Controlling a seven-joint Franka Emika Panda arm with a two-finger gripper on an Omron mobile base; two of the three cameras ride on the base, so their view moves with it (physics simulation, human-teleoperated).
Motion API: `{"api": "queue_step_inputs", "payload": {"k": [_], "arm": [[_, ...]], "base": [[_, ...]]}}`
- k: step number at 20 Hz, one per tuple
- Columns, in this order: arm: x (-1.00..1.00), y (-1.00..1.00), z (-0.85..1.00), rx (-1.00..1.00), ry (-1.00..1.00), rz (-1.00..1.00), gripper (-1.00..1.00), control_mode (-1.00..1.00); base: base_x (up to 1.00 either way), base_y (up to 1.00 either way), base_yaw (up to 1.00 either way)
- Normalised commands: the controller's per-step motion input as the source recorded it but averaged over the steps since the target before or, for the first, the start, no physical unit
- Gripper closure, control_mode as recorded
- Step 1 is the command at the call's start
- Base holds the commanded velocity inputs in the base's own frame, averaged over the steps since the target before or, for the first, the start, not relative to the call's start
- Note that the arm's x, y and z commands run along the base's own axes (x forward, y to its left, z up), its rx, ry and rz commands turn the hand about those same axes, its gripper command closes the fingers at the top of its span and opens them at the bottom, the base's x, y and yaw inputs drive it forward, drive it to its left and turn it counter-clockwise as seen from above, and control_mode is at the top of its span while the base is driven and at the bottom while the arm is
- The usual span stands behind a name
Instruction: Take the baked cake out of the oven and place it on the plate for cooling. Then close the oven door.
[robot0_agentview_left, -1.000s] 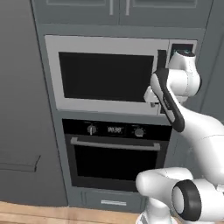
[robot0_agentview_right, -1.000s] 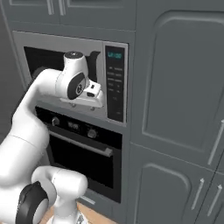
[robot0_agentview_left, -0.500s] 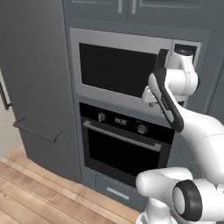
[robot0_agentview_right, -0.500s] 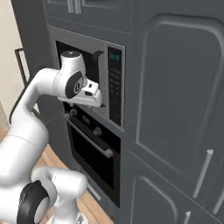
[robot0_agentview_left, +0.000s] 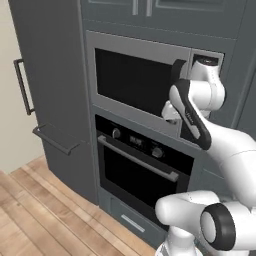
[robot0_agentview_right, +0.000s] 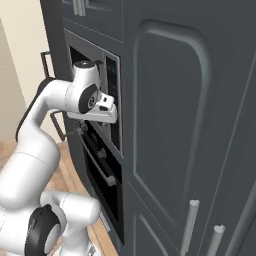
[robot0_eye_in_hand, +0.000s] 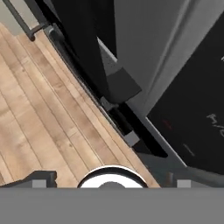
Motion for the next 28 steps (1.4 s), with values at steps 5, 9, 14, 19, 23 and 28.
{"api": "queue_step_inputs", "payload": {"k": [5,9,14,19,23,28], "arm": [[0.02,0.5,-0.47,-0.05,0.07,0.29,-1.0,-1.0],[0.0,1.0,-0.6,-0.28,0.04,0.18,-1.0,-1.0],[0.2,0.98,-0.78,-0.41,0.05,0.01,-1.0,-1.0],[0.53,0.81,-0.79,-0.38,0.04,-0.14,-1.0,-1.0],[0.59,0.4,-0.58,-0.31,0.0,-0.23,-1.0,-1.0],[0.51,0.09,-0.41,-0.3,-0.07,-0.2,-1.0,-1.0]], "base": [[0.0,0.0,0.0],[0.0,0.0,0.0],[0.0,0.0,0.0],[0.0,0.0,0.0],[0.0,0.0,0.0],[0.0,0.0,0.0]]}}
